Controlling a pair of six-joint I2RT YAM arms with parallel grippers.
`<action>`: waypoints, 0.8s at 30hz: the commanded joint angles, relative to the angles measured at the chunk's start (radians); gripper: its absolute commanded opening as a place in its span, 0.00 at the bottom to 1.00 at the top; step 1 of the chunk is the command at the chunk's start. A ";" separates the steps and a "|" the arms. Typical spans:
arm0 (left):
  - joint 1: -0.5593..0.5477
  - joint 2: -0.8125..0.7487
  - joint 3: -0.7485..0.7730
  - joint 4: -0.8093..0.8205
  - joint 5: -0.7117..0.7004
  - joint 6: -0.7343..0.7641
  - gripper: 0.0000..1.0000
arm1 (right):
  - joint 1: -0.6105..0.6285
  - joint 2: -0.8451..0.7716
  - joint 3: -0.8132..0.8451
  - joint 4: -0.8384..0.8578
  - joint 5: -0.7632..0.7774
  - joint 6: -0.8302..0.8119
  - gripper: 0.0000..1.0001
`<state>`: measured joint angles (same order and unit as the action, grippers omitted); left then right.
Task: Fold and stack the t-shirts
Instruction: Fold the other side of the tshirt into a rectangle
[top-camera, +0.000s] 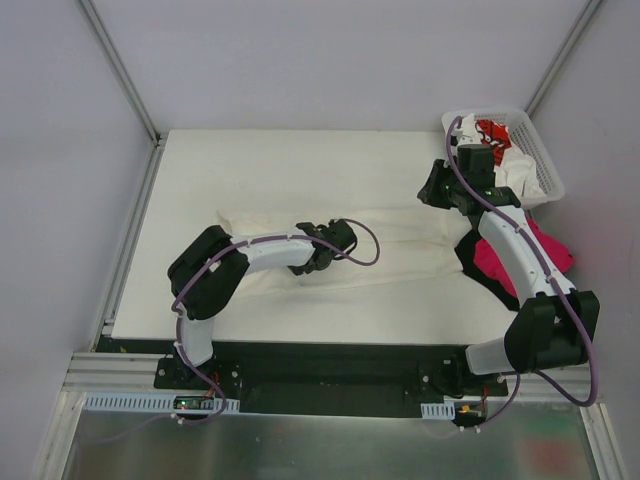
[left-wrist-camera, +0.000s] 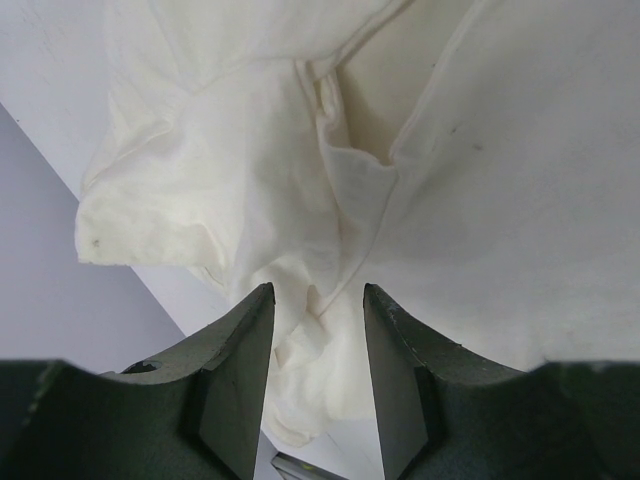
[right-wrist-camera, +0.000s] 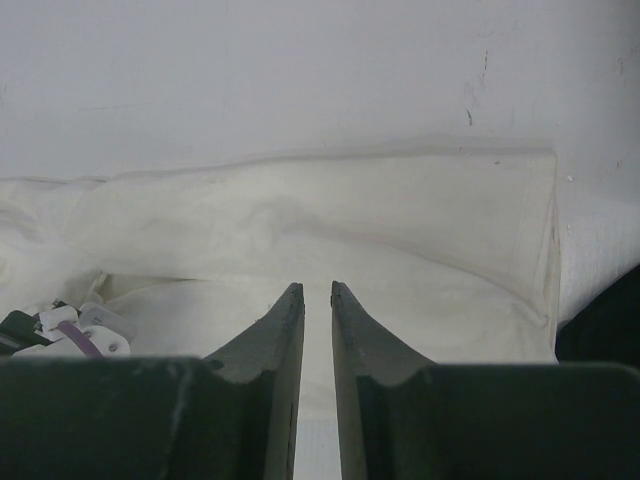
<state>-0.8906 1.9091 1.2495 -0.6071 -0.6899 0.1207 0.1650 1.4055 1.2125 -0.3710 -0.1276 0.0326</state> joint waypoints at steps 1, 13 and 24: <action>-0.004 -0.001 0.014 -0.014 0.000 -0.010 0.40 | -0.007 -0.028 -0.004 0.023 0.006 -0.017 0.19; 0.044 0.031 -0.025 0.021 0.004 -0.010 0.40 | -0.007 -0.025 -0.008 0.024 0.006 -0.016 0.20; 0.085 0.048 -0.004 0.040 0.015 0.002 0.40 | -0.007 -0.019 -0.011 0.023 0.003 -0.019 0.19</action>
<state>-0.8108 1.9465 1.2297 -0.5694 -0.6815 0.1200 0.1650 1.4055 1.1984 -0.3710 -0.1276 0.0319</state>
